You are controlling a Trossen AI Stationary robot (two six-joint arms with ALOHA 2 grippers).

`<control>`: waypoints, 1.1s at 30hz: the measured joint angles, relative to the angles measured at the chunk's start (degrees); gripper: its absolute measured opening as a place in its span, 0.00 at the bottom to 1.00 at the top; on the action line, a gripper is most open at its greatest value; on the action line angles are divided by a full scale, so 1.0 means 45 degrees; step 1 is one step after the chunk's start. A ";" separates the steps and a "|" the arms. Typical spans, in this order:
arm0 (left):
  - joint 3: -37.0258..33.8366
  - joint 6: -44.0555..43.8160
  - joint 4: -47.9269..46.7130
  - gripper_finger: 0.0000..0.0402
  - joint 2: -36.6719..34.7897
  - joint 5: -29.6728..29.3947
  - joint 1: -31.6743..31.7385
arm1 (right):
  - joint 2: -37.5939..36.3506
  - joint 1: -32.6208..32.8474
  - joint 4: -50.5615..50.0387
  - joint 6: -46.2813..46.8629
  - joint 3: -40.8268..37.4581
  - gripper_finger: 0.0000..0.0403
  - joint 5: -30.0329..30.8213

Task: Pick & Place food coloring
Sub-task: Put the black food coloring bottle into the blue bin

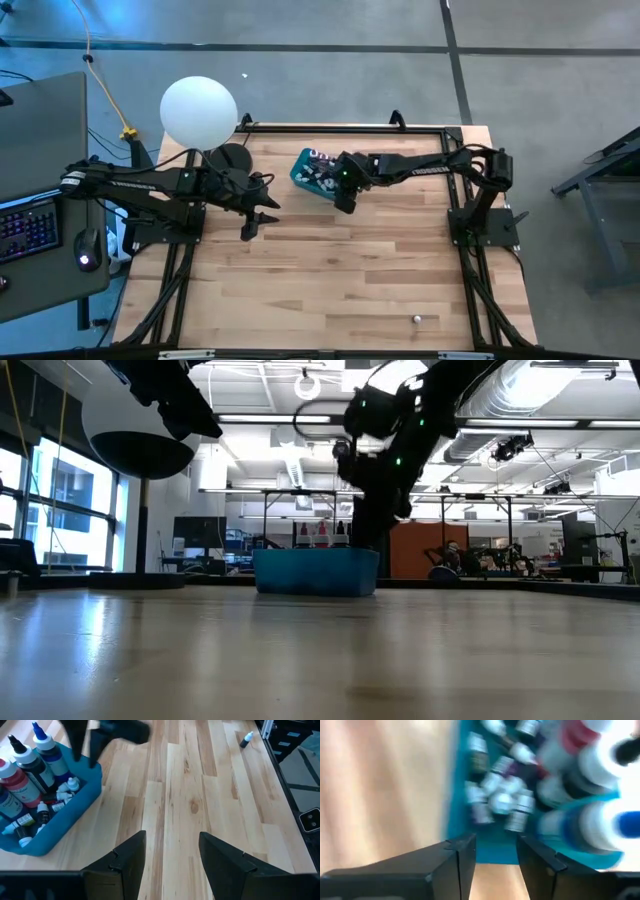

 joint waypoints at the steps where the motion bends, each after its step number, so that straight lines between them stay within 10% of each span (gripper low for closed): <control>1: 0.0000 0.0005 0.0000 0.45 0.0000 -0.0005 0.0000 | -0.0158 0.0171 0.0001 0.0013 0.0000 0.32 -0.0175; 33: 0.0000 -0.0093 0.0000 0.45 0.0000 -0.0010 0.0000 | -0.1676 1.2396 -0.2019 1.0981 -0.0021 0.31 -0.2128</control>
